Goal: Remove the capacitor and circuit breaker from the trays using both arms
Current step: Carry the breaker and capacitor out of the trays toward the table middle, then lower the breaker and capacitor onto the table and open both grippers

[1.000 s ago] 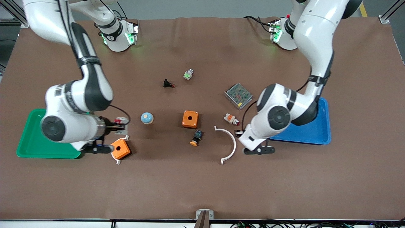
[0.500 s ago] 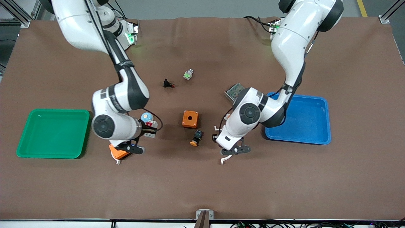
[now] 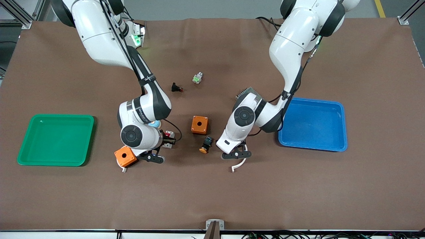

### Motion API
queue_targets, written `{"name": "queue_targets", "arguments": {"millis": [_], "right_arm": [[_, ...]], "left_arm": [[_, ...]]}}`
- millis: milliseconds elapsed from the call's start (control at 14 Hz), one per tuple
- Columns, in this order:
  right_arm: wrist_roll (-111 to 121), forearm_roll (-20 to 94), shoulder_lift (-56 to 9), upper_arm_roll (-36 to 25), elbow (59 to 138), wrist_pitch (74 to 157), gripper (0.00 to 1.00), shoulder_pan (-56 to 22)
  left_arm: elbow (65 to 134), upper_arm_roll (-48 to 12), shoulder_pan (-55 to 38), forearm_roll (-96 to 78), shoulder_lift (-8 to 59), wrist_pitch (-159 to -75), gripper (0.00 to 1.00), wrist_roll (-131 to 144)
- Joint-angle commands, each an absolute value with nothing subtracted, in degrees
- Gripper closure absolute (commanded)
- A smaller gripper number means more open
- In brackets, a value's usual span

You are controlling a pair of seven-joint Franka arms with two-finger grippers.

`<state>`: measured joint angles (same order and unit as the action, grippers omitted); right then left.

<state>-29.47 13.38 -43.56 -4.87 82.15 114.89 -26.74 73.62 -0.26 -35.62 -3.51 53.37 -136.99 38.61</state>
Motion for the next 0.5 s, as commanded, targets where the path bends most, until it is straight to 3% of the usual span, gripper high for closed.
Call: {"name": "queue_targets", "arguments": {"millis": [0,214,357,429], "right_arm": [[-29.71,13.97,-43.24,-5.36,81.65,114.44,0.00,-26.54],[-29.79,14.15,-41.75,-5.62,81.56,113.64,0.00,-26.37],[-29.71,13.89,-39.57,-6.06,81.48,111.55,0.00,-26.28],[-29.36,13.54,-38.16,-6.93,81.47,110.23,0.00,-26.28]], "left_arm": [[72.16,0.70,-36.04,-4.13,54.05,-139.65,0.45,39.03],[72.16,0.88,-35.69,-3.96,53.09,-140.01,0.28,38.94],[72.25,1.58,-35.25,-3.61,51.34,-139.75,0.24,38.59],[72.42,2.37,-35.24,-3.52,49.94,-139.14,0.16,38.50]]}}
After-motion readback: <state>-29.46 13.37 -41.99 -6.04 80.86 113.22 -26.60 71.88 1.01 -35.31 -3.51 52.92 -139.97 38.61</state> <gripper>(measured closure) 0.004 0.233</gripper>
